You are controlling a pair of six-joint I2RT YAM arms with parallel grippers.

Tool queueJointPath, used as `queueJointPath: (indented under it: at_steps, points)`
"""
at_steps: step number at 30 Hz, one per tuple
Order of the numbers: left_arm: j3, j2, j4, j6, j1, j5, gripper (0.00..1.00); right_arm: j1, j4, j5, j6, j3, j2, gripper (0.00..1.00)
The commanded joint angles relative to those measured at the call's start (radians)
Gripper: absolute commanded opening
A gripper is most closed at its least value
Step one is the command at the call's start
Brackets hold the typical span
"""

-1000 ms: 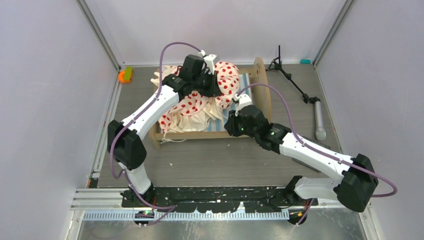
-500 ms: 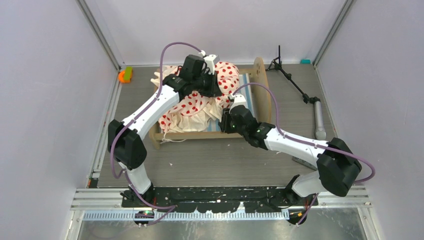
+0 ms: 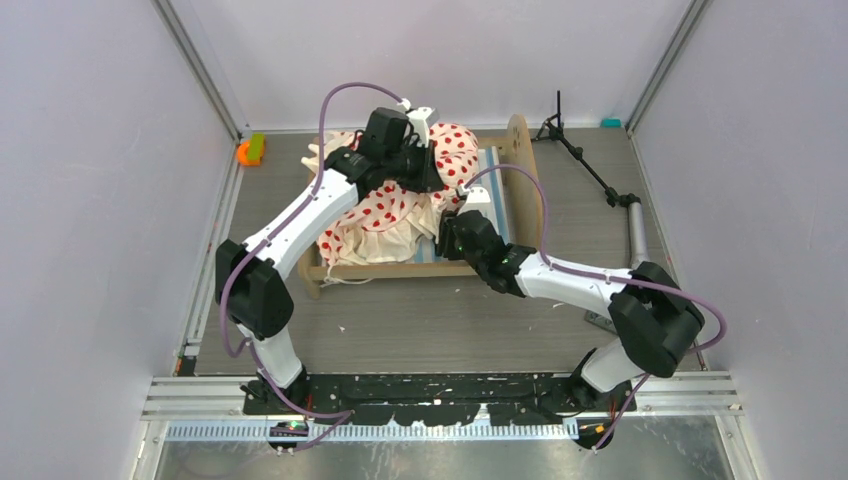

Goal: Set up the pet bed
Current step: Cross the ropes on the bed frame.

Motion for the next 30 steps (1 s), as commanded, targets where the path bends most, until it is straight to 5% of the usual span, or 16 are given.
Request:
queueJointPath:
  at_steps: [1,9,18,30]
  points:
    - [0.045,-0.010,0.008,0.001,0.001,-0.008,0.00,0.001,0.152,0.086,0.028,0.016,0.021,0.45]
    - [0.039,-0.015,0.007,0.001,0.001,-0.005,0.00,0.001,0.275,0.140,0.017,-0.017,0.035,0.43]
    - [0.040,-0.016,0.005,0.004,0.001,-0.002,0.00,0.002,0.292,0.149,-0.021,-0.034,0.023,0.16]
    - [0.045,-0.014,-0.011,0.022,0.001,-0.013,0.00,0.001,-0.027,-0.004,-0.069,0.000,-0.200,0.01]
